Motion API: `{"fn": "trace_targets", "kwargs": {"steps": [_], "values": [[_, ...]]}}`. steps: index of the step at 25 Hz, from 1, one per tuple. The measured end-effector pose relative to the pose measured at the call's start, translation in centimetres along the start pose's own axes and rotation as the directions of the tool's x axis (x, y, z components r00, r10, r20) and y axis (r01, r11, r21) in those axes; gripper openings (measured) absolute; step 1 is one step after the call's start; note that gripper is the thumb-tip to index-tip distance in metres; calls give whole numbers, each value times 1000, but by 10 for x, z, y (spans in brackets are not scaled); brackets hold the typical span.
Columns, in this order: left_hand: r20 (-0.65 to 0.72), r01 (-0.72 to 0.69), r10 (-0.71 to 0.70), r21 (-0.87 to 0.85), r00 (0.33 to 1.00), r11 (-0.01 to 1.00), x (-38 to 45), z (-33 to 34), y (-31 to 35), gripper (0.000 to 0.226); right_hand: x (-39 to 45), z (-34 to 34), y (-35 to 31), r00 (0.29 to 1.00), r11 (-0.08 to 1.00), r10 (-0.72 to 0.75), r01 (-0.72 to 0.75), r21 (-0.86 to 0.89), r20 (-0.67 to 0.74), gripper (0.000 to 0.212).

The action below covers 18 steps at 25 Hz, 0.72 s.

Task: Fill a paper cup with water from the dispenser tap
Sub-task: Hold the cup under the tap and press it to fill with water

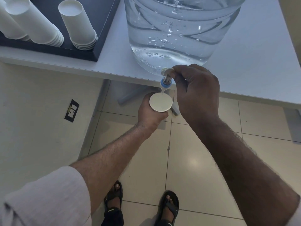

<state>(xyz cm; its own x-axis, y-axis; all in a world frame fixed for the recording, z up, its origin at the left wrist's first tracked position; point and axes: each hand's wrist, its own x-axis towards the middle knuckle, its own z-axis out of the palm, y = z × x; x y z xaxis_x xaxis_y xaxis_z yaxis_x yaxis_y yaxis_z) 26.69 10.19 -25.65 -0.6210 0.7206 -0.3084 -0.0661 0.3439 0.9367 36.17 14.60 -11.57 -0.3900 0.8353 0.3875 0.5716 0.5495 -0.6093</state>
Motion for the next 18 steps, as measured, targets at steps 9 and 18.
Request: {"fn": "trace_targets", "kwargs": {"steps": [9,18], "values": [[11,-12,12,3,1000,1000,5,2,2,67,-4,-1,3,992,995,-97,94,-37,-82,16],[54,-33,33,-4,998,999,5,3,3,64,-39,1,26,979,977,-199,196,-80,-40,27]]}}
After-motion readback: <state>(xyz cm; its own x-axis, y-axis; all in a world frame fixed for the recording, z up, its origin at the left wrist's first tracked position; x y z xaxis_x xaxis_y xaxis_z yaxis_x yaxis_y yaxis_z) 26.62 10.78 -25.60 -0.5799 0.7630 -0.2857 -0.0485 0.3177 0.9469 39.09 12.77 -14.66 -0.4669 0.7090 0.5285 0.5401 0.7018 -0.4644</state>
